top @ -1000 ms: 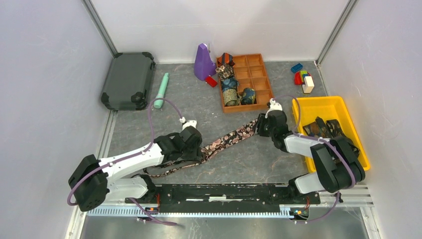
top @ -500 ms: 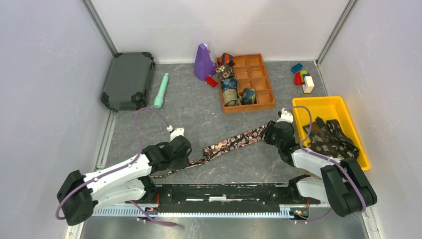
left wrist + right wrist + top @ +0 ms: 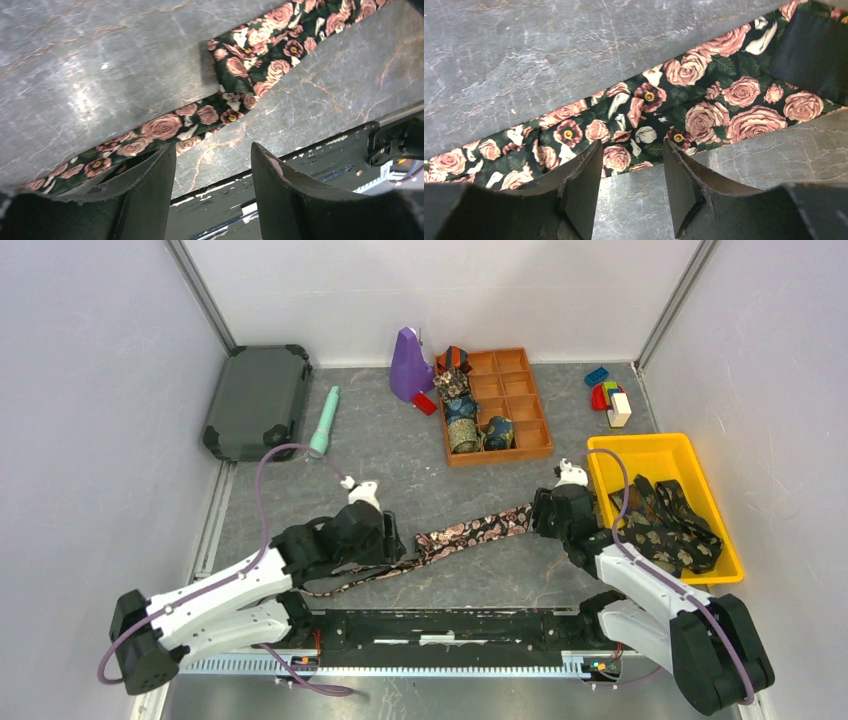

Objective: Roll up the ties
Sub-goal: Flatten out the tie at the center of the board.

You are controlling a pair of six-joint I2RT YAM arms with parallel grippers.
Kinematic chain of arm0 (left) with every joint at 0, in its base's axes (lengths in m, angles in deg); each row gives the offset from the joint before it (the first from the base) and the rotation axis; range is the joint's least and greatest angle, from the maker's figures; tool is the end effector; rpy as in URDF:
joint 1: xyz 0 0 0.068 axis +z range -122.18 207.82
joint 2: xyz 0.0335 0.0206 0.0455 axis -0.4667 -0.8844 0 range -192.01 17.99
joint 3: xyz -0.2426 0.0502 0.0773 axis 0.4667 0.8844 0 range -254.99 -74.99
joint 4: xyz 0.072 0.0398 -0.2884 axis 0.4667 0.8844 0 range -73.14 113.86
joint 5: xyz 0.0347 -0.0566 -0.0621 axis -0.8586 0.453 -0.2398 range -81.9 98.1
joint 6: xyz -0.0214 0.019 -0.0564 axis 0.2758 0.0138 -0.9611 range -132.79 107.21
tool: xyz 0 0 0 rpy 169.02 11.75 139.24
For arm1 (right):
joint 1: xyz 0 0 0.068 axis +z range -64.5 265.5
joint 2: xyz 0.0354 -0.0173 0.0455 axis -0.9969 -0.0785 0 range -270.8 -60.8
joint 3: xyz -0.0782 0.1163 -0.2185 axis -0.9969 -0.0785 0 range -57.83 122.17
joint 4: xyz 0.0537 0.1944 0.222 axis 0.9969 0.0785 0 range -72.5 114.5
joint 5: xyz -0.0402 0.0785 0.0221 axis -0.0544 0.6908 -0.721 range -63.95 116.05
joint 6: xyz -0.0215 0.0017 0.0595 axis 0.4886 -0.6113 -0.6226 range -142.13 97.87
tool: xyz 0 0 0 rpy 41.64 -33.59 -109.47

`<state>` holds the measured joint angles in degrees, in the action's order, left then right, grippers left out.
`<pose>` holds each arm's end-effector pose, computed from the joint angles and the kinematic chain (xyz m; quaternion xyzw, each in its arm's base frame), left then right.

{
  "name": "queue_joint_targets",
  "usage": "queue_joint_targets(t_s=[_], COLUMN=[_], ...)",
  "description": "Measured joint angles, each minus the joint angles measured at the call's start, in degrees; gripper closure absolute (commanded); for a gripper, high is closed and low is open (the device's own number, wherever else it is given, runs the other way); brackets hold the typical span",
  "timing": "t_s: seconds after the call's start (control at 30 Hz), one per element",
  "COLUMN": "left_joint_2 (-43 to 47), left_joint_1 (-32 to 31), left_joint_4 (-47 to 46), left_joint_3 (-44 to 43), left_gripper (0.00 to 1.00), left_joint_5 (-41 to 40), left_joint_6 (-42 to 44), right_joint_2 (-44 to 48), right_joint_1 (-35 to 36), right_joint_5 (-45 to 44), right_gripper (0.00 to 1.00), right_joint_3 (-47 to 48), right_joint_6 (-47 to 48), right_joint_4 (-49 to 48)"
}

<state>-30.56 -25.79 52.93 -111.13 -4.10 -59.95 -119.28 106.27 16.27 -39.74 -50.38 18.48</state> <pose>0.1428 -0.1765 0.2074 0.0147 0.9304 -0.2082 0.3013 0.2246 0.0764 0.1068 0.0942 0.9037 0.0995 0.4055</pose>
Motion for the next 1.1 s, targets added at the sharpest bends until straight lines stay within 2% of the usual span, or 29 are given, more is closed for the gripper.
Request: queue_joint_targets(t_s=[0.27,0.4,0.63,0.9,1.1], left_joint_2=[-12.94,-18.27,-25.03,-28.74,-32.26], left_joint_1=[-8.33,-12.07,-12.92,-13.14,-13.14], left_joint_4=[-3.3,-4.74,-6.67,-6.58,-5.18], left_joint_3=[-6.75,-8.72,-8.74,-9.01,-9.86], left_gripper=[0.42,0.42,0.48,0.43,0.52], left_joint_5=[0.28,-1.11,-4.22,-8.79,-10.27], left_joint_6=[2.05,2.99,4.44,9.22,13.49], right_joint_2=[1.42,0.59,-4.83,-10.32,-15.67], right_joint_1=[4.26,9.55,19.37,26.88,30.58], right_joint_5=[-0.66,-0.11,0.9,2.16,2.23], right_gripper=[0.45,0.46,0.48,0.49,0.5], right_joint_3=[4.11,4.72,6.43,10.32,13.03], right_joint_6=[1.75,2.03,1.97,1.51,1.05], right_joint_4=[4.44,4.07,1.27,-3.15,-5.62])
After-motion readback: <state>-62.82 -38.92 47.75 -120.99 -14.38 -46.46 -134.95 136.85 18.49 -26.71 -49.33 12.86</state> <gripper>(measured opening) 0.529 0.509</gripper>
